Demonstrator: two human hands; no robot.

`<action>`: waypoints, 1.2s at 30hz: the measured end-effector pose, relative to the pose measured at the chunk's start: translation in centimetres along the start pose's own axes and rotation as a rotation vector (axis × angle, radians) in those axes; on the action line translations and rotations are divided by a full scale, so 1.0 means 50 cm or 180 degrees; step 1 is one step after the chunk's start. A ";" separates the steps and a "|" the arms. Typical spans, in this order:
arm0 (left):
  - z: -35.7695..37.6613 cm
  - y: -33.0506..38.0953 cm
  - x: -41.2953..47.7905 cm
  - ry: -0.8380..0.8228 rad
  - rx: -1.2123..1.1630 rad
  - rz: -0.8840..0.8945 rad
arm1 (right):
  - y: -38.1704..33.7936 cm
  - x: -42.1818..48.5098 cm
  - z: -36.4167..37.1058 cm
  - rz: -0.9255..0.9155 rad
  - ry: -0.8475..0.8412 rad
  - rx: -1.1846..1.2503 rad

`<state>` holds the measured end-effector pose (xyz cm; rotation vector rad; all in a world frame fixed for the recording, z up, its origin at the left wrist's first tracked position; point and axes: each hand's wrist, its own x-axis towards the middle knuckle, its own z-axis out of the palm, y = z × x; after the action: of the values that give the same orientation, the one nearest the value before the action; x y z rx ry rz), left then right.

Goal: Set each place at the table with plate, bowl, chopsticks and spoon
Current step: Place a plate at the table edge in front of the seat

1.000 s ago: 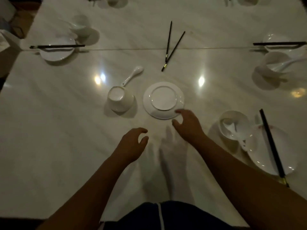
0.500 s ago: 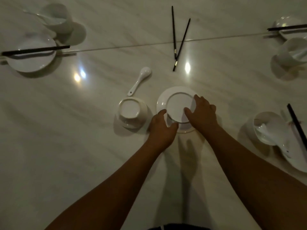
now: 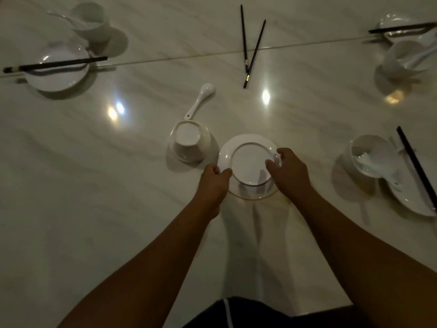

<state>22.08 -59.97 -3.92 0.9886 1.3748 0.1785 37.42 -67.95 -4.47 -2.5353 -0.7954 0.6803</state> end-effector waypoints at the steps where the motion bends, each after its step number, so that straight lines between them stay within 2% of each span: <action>1: -0.003 -0.004 -0.001 -0.0012 0.0044 0.0001 | -0.001 -0.007 -0.001 -0.0065 -0.0066 -0.0141; 6: -0.006 -0.005 -0.002 -0.0063 0.0331 0.0071 | 0.004 -0.037 0.013 -0.0346 -0.0363 -0.0861; 12: 0.001 -0.001 -0.004 -0.0010 0.0289 -0.0075 | 0.001 -0.043 -0.003 -0.0261 -0.0761 -0.0894; 20: -0.004 0.030 0.003 -0.0090 -0.0006 -0.0420 | 0.004 -0.034 -0.032 -0.0292 -0.0902 -0.0719; 22: 0.001 0.035 -0.012 -0.0169 0.0028 -0.0346 | 0.008 -0.032 -0.031 -0.0267 -0.0949 -0.0601; 25: 0.004 0.048 -0.043 -0.0411 -0.0194 -0.0011 | 0.014 -0.041 -0.026 0.0018 -0.0988 -0.0027; 27: -0.003 0.063 -0.071 -0.0543 -0.0104 0.0374 | 0.010 -0.054 -0.031 0.0176 -0.0935 0.0694; 30: -0.024 0.075 -0.125 -0.0594 0.0695 0.1194 | -0.008 -0.082 -0.052 0.0750 -0.0945 0.2086; 32: -0.044 0.075 -0.169 -0.0596 0.1284 0.1798 | -0.022 -0.102 -0.069 0.1134 -0.1209 0.2872; 36: -0.091 0.049 -0.250 -0.0415 0.2126 0.2186 | -0.053 -0.140 -0.104 0.1606 -0.1736 0.3741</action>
<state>16.07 -64.23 7.44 1.9825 0.9312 0.1603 34.16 -71.37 3.32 -1.4264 0.1783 1.4762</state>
